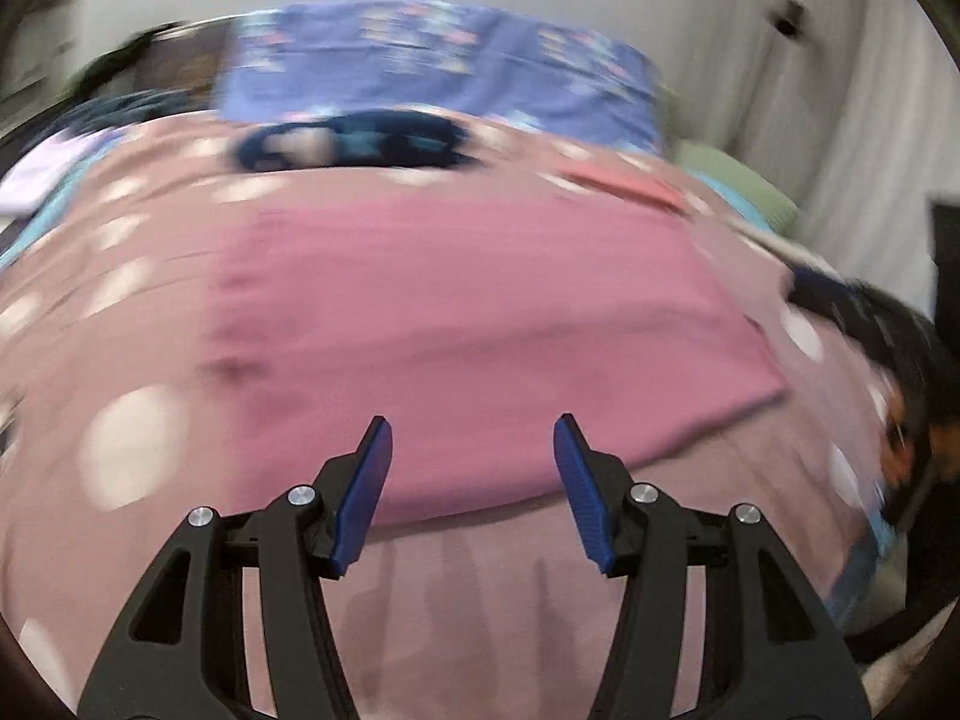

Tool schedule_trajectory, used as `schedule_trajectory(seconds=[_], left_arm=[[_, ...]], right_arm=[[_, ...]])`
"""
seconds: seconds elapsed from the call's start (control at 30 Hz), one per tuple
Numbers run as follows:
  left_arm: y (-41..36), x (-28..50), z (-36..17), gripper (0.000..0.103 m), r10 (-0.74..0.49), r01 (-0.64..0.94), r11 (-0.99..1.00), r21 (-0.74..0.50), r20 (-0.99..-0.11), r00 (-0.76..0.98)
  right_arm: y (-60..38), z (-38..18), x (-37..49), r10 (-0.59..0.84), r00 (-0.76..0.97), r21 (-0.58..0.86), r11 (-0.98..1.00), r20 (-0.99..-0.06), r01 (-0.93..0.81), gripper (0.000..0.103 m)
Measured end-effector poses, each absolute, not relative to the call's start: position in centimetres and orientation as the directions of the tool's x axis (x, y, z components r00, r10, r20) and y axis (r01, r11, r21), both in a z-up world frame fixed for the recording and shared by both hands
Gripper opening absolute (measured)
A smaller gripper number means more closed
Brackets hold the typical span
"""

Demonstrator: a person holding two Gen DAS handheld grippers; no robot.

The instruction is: Fold small clothes

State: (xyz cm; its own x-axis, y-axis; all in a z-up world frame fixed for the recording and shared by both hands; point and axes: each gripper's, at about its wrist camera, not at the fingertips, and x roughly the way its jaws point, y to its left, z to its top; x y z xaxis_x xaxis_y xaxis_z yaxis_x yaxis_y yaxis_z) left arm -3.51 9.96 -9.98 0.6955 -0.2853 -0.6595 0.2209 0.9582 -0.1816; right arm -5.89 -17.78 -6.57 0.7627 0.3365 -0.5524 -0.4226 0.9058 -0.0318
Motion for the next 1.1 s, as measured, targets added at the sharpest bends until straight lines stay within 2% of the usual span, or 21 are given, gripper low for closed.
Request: schedule_trajectory(seconds=[0.1, 0.17, 0.27, 0.53, 0.8, 0.97, 1.0, 1.03, 1.07, 1.1], left_arm=[[15.3, -5.0, -10.0, 0.056, -0.185, 0.080, 0.979, -0.187, -0.651, 0.737], [18.8, -6.1, -10.3, 0.056, -0.118, -0.016, 0.981, -0.195, -0.651, 0.750], [22.1, -7.8, -10.7, 0.056, -0.096, -0.082, 0.966, -0.246, -0.632, 0.769], [24.9, -8.7, -12.3, 0.057, -0.138, -0.083, 0.943, -0.322, -0.608, 0.782], [27.1, -7.5, -12.9, 0.057, -0.183, -0.072, 0.922, -0.381, -0.592, 0.785], [28.0, -6.3, -12.9, 0.057, -0.223, -0.046, 0.908, -0.416, -0.573, 0.788], [28.1, -6.0, -12.8, 0.057, -0.229, -0.042, 0.906, -0.421, -0.572, 0.788], [28.1, -5.5, -12.8, 0.057, -0.239, -0.035, 0.904, -0.427, -0.570, 0.786], [28.2, -5.0, -12.7, 0.057, -0.251, -0.026, 0.901, -0.432, -0.569, 0.783], [28.2, -4.6, -12.6, 0.057, -0.263, -0.015, 0.899, -0.438, -0.567, 0.781]], right_arm=[[-11.3, -7.6, -7.7, 0.423, 0.711, -0.122, 0.808, -0.562, -0.576, 0.055], [-6.0, -9.1, -9.1, 0.440, 0.695, -0.237, 0.721, -0.568, -0.651, 0.059], [-0.7, -10.9, -9.8, 0.437, 0.676, -0.327, 0.636, -0.594, -0.699, 0.060], [6.5, -14.4, -9.2, 0.295, 0.761, -0.564, 0.529, -0.578, -0.634, 0.060], [9.3, -15.9, -7.3, 0.191, 0.799, -0.609, 0.555, -0.570, -0.567, 0.058], [10.8, -16.3, -5.7, 0.167, 0.812, -0.619, 0.567, -0.559, -0.543, 0.044], [11.0, -16.4, -5.6, 0.166, 0.816, -0.626, 0.563, -0.554, -0.540, 0.033], [11.3, -16.6, -5.3, 0.162, 0.818, -0.635, 0.555, -0.551, -0.538, 0.010], [11.3, -16.6, -5.2, 0.160, 0.818, -0.634, 0.556, -0.552, -0.537, 0.004], [11.0, -15.9, -5.0, 0.183, 0.808, -0.601, 0.582, -0.560, -0.548, 0.005]])
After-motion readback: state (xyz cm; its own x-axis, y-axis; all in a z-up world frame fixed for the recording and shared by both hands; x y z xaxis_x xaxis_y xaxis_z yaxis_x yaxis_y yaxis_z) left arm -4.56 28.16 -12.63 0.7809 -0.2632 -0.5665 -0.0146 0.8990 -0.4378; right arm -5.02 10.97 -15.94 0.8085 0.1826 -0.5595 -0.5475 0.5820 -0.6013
